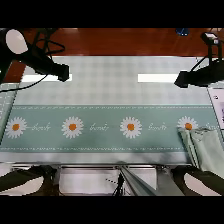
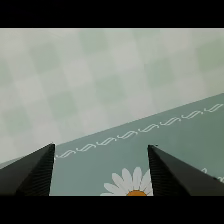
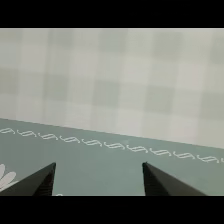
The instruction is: Fold the shirts.
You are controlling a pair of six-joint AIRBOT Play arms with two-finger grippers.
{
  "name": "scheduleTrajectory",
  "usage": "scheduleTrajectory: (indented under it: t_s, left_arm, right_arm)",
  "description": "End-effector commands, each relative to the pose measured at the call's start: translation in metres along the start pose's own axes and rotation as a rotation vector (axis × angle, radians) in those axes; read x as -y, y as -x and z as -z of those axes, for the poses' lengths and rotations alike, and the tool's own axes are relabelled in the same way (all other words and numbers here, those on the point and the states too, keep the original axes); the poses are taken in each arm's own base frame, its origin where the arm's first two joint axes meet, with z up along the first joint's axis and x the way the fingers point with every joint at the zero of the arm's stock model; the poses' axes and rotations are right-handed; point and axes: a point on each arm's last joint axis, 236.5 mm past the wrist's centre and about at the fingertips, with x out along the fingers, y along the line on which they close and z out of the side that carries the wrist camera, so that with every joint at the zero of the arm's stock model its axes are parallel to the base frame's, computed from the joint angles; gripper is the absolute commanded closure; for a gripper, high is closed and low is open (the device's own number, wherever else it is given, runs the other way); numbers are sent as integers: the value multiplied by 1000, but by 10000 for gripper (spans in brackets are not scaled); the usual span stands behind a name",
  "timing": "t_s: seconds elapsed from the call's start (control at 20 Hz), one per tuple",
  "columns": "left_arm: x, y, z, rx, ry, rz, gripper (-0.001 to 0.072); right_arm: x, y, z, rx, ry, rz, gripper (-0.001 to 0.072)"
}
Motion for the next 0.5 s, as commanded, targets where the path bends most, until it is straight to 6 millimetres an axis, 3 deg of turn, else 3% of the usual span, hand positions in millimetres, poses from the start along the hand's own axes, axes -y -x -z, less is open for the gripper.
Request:
scheduleTrajectory:
  t_s: [0.0,0.45]
  left_arm:
    - [3,0,3,-14,0,-5,-6]
    - [3,-3,3,-23,0,-4,-6]
  right_arm:
    - [-12,-7,6,-41,17,-16,97]
    - [-12,-7,6,-41,17,-16,97]
